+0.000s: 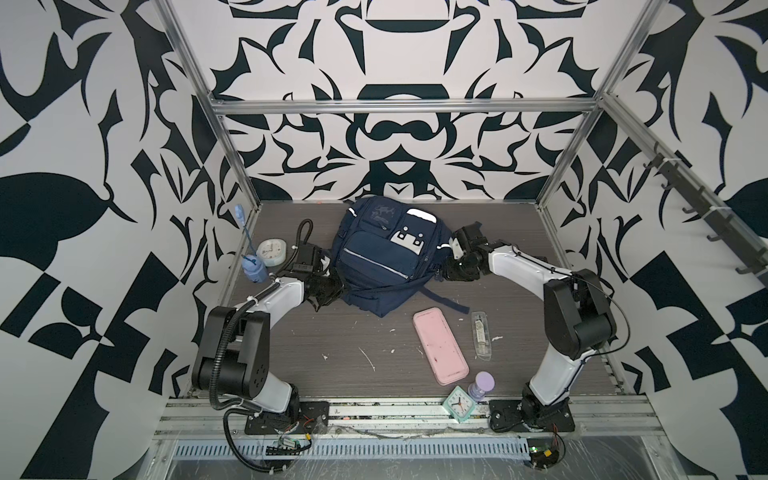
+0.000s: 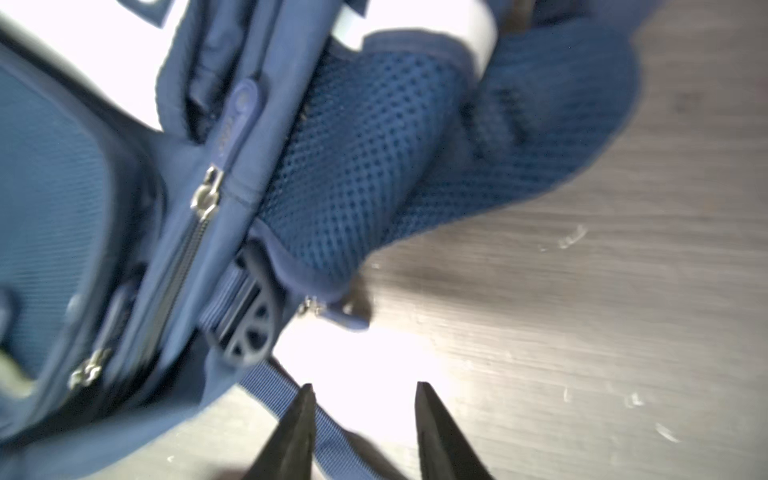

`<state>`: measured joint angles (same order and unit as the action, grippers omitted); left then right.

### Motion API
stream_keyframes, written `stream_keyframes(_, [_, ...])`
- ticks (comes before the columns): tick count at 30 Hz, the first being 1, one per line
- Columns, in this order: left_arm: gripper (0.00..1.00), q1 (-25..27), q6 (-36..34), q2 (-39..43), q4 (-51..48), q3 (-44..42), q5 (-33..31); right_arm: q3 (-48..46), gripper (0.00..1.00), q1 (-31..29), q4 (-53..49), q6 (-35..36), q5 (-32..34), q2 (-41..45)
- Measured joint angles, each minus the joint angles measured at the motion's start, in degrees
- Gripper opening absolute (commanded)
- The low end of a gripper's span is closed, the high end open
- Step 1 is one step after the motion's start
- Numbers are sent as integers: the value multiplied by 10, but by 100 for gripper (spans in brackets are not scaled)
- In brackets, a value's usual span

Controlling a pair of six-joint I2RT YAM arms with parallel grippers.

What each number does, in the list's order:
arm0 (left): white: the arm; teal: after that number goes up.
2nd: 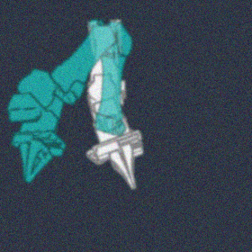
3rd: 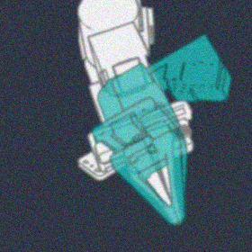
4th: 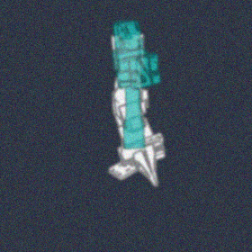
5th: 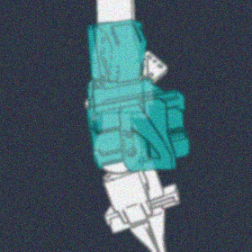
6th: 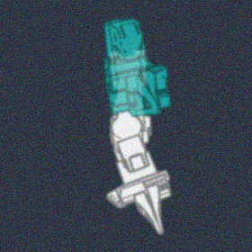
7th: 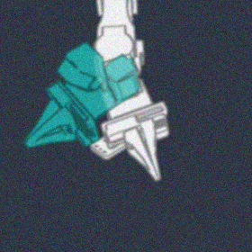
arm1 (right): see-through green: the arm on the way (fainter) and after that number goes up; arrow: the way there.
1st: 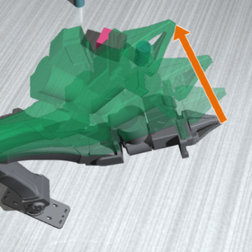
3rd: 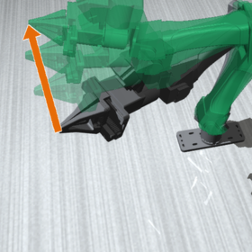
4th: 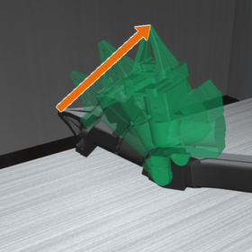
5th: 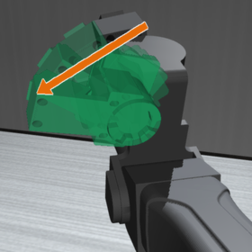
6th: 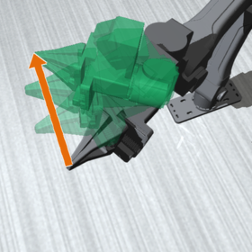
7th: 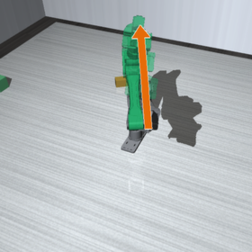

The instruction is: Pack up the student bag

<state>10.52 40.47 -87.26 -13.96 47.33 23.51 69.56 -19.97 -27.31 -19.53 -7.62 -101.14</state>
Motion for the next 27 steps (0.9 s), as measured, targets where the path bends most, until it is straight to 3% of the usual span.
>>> stream_keyframes(10, [22,-1,-8,-17,0,11,-12,-20,49,-16,-15,-3,4,79])
stream_keyframes(19, [33,0,-11,-34,-9,33,-23,-30,50,-38,-21,-9,6,89])
stream_keyframes(27, [50,28,-20,1,-34,46,-70,-30,50,-50,-22,-9,6,89])
